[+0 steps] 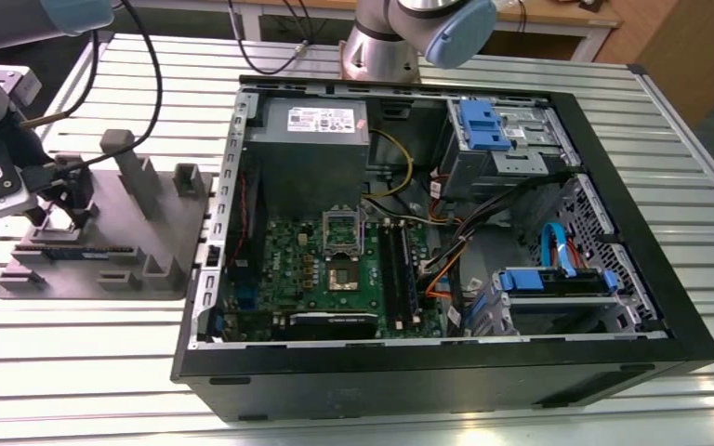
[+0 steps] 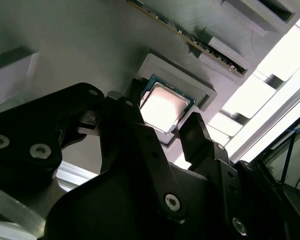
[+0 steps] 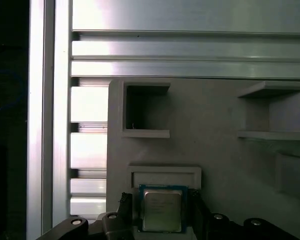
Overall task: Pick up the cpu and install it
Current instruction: 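Pick up the cpu and move it towards the insertion slot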
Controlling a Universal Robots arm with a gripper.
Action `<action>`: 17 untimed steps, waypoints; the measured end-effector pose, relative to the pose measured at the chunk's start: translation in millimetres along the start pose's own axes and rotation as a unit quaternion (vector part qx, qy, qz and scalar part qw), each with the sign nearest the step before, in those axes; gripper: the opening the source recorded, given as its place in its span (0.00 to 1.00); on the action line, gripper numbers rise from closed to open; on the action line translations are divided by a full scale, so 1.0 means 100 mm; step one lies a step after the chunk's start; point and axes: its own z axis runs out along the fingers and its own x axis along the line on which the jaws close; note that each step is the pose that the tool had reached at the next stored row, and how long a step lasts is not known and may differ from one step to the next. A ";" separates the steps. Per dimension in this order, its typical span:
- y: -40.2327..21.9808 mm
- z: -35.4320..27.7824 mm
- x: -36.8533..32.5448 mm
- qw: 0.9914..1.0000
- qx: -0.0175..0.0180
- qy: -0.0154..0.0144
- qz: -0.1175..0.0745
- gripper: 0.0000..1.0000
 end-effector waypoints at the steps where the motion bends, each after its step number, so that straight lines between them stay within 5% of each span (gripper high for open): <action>1: 0.000 0.000 0.000 1.000 0.000 0.000 0.000 0.58; 10: 0.000 0.000 -0.001 1.000 0.000 0.000 0.000 0.58; 17: 0.000 -0.001 -0.002 1.000 0.000 0.000 0.000 0.47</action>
